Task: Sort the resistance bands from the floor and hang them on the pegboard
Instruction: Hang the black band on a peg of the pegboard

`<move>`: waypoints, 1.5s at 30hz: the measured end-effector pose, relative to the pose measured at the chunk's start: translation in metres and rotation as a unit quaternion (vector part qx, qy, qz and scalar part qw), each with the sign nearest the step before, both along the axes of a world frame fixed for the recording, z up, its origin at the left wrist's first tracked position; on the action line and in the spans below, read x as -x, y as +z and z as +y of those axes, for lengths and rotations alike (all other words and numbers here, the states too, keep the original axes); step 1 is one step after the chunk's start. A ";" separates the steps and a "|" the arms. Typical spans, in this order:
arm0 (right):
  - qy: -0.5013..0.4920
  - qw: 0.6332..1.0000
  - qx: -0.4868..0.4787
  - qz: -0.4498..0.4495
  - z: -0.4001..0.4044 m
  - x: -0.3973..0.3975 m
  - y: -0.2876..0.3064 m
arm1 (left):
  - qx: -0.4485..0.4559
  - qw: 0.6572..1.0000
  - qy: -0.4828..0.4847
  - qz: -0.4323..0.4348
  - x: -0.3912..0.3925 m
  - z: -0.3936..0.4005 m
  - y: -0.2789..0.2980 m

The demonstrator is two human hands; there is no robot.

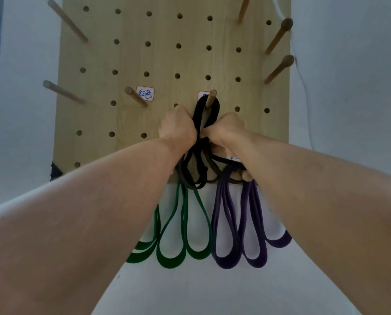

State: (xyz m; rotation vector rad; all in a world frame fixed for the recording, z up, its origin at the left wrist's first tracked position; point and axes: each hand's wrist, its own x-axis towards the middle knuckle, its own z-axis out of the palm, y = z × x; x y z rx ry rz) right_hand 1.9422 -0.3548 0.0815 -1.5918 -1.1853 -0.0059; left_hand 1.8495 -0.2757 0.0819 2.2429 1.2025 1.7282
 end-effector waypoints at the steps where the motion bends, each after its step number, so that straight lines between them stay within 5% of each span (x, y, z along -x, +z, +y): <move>1: 0.004 1.000 0.005 -0.002 -0.001 0.001 0.002 | -0.001 1.000 0.006 0.003 0.000 0.001 0.001; 9: -0.021 0.980 0.177 -0.088 -0.054 -0.008 0.048 | -0.002 1.000 0.012 0.020 -0.001 0.007 0.004; 14: -0.003 0.979 0.188 -0.083 -0.062 0.007 0.062 | -0.007 1.000 0.018 0.019 0.000 0.004 0.002; 22: 0.012 0.998 0.032 -0.045 -0.008 -0.017 0.010 | -0.014 0.999 0.026 0.019 0.003 -0.002 -0.002; 27: -0.108 0.974 0.008 -0.199 0.001 -0.027 0.005 | -0.033 0.997 0.059 0.042 0.003 -0.006 -0.003; 31: -0.153 0.958 0.017 -0.240 0.002 -0.030 0.005 | -0.039 0.995 0.073 0.047 0.001 -0.012 -0.005; 41: -0.066 0.977 -0.046 -0.199 0.009 -0.026 -0.012 | -0.019 0.996 0.007 0.082 -0.004 -0.021 -0.019; 45: -0.119 0.974 -0.039 -0.191 -0.008 -0.025 -0.010 | 0.001 0.995 -0.010 0.102 0.008 -0.029 -0.018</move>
